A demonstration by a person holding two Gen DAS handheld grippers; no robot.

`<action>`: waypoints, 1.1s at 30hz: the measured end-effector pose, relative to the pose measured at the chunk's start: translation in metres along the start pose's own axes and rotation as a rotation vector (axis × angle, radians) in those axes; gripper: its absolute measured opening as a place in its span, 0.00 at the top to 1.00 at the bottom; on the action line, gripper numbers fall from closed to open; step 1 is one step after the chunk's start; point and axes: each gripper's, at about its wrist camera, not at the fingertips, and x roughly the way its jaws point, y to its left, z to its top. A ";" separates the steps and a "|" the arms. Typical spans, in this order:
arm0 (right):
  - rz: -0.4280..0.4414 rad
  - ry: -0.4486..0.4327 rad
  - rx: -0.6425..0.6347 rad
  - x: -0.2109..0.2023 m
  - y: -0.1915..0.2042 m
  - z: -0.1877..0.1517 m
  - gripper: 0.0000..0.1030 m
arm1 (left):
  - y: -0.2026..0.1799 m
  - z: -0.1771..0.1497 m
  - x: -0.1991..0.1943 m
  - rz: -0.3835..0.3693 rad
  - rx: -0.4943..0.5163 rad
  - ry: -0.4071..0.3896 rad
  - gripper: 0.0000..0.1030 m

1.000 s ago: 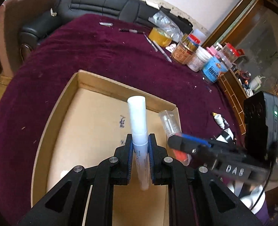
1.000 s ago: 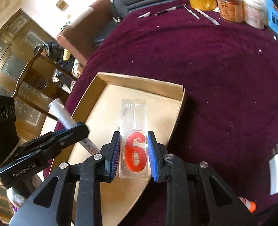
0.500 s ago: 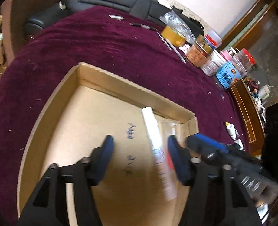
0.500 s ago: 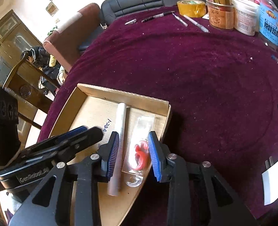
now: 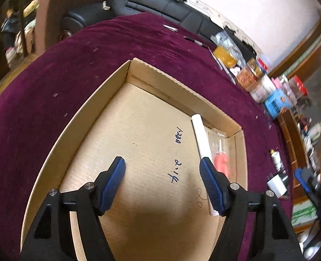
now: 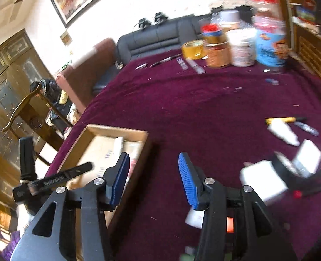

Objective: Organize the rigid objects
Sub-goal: 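Grasp the white bottle with orange cap with the left gripper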

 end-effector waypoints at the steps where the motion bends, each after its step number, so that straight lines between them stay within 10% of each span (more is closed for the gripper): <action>1: -0.024 -0.019 0.002 -0.010 -0.009 -0.003 0.56 | 0.004 0.000 -0.003 -0.027 -0.023 -0.007 0.36; 7: -0.168 -0.098 0.051 -0.061 -0.073 -0.022 0.43 | 0.001 0.000 -0.030 -0.145 -0.096 -0.035 0.35; 12: -0.261 -0.137 0.123 -0.072 -0.123 -0.035 0.40 | -0.075 -0.028 -0.068 -0.130 0.121 -0.089 0.21; 18: -0.244 -0.181 0.216 -0.062 -0.171 -0.047 0.40 | -0.166 -0.077 -0.038 -0.091 0.394 0.047 0.15; 25: -0.184 -0.175 0.255 -0.061 -0.182 -0.056 0.40 | -0.207 -0.098 0.009 -0.074 0.427 0.137 0.16; 33: -0.168 -0.141 0.241 -0.053 -0.181 -0.057 0.40 | -0.258 -0.124 0.034 0.002 0.982 0.155 0.16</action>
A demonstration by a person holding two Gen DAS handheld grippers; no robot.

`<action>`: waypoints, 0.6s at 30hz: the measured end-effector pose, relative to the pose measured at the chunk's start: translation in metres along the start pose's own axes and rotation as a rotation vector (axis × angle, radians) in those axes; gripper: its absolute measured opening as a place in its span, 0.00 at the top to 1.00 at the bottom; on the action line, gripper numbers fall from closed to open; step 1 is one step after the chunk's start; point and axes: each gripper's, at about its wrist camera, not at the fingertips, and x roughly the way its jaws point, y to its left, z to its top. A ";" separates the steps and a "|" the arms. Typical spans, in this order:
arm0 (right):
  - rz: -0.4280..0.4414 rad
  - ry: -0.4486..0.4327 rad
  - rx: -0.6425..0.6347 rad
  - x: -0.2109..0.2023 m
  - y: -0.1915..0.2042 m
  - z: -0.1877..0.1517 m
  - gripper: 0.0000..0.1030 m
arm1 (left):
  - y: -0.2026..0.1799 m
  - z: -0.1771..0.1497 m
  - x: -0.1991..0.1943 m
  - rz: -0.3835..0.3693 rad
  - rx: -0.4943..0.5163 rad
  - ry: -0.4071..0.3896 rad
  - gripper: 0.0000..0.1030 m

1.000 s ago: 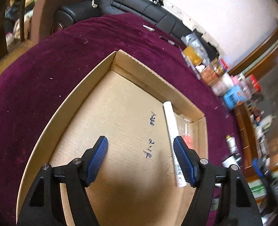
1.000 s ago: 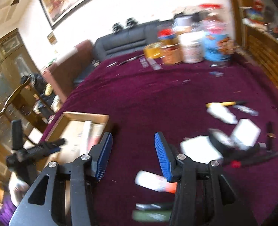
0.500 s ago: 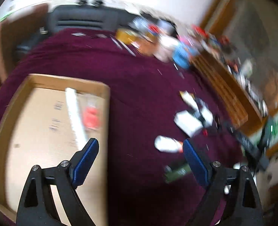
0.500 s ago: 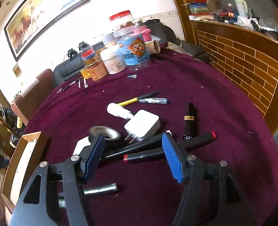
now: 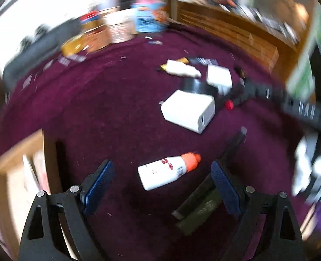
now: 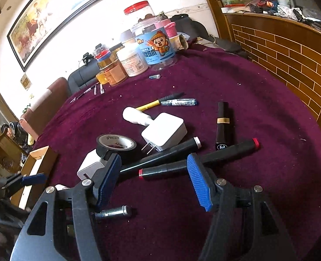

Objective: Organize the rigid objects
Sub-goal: 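Grasp the white bottle with orange cap with the left gripper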

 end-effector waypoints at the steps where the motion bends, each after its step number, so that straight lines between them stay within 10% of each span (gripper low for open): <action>1: 0.001 0.002 0.003 0.000 -0.001 0.000 0.40 | -0.003 0.000 0.003 0.023 0.048 0.014 0.16; 3: 0.004 0.011 0.013 0.002 -0.003 0.000 0.40 | -0.003 0.000 0.011 0.048 0.098 0.042 0.22; 5: 0.003 0.018 0.027 0.003 -0.006 0.000 0.40 | 0.000 -0.003 0.021 0.032 0.099 0.096 0.61; 7: 0.002 0.022 0.040 0.003 -0.008 0.000 0.40 | 0.001 -0.006 0.023 -0.010 0.071 0.107 0.74; 15: -0.007 0.040 0.056 0.006 -0.011 0.000 0.40 | -0.011 -0.011 0.006 -0.063 0.031 0.083 0.74; 18: -0.009 0.043 0.056 0.006 -0.011 0.000 0.40 | -0.007 0.000 0.010 -0.026 -0.010 0.058 0.60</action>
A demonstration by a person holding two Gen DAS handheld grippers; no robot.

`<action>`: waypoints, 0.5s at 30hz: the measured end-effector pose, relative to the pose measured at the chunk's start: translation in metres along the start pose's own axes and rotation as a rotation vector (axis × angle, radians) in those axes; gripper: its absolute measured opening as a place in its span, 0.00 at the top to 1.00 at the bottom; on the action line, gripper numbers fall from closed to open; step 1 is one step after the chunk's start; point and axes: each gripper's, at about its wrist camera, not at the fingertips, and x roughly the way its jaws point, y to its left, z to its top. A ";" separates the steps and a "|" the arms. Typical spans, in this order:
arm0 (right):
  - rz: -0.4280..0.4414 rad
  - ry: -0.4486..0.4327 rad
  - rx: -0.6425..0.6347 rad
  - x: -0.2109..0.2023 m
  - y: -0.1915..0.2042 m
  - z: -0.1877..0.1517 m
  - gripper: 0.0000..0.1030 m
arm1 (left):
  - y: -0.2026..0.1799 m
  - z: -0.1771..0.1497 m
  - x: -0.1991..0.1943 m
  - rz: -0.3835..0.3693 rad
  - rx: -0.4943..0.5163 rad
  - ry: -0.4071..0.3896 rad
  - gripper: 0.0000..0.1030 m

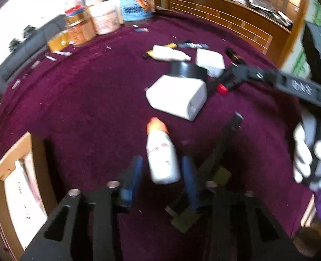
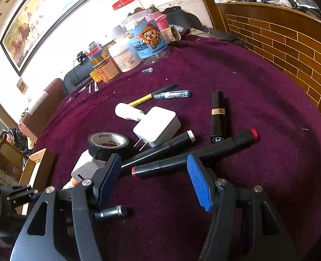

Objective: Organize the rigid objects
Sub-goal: 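Grasp the white bottle with orange cap with the left gripper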

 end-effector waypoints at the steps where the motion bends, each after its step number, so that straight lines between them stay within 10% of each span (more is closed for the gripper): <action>1: 0.002 0.001 0.002 0.000 0.000 0.000 0.40 | 0.000 0.002 0.002 0.024 -0.003 -0.005 0.58; 11: 0.009 0.027 0.016 0.006 -0.004 0.001 0.40 | 0.007 0.005 0.025 0.035 -0.138 0.013 0.57; 15: 0.006 0.053 0.028 0.011 -0.006 0.001 0.40 | 0.016 0.002 0.016 0.014 -0.225 -0.005 0.78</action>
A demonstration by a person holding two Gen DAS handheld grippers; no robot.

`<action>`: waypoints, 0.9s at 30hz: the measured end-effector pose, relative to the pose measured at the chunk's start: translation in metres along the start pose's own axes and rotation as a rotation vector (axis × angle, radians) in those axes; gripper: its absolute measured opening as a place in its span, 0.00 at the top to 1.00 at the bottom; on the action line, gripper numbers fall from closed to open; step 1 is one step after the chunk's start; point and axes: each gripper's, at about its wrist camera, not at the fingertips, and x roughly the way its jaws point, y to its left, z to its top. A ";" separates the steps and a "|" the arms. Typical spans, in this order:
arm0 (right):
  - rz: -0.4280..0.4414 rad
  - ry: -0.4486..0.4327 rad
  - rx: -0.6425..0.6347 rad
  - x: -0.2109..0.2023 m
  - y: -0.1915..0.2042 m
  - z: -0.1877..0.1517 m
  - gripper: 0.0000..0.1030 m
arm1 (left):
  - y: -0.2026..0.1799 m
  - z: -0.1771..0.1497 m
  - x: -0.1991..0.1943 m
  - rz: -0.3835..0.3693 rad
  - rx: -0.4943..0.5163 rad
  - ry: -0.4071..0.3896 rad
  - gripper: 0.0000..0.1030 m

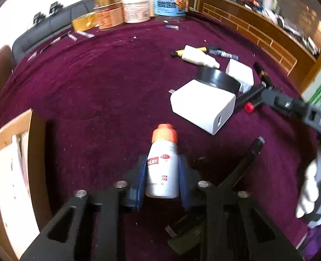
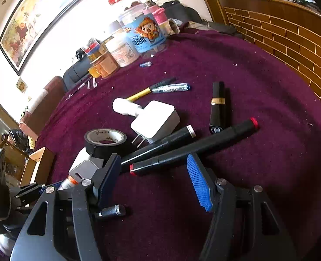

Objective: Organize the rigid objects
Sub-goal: 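Grasp the white bottle with orange cap with the left gripper, then grasp the white charger block with the right gripper while the left holds the bottle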

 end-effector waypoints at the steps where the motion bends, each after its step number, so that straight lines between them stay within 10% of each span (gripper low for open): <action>1: 0.001 0.001 0.003 0.000 0.000 0.000 0.40 | 0.004 -0.002 -0.006 -0.021 -0.023 -0.019 0.78; 13: -0.028 0.018 -0.002 0.002 0.002 0.000 0.40 | 0.051 -0.059 -0.120 -0.206 -0.219 -0.261 0.78; 27: -0.001 0.178 -0.309 0.028 0.108 0.002 0.40 | 0.098 -0.117 -0.154 -0.154 -0.341 -0.370 0.78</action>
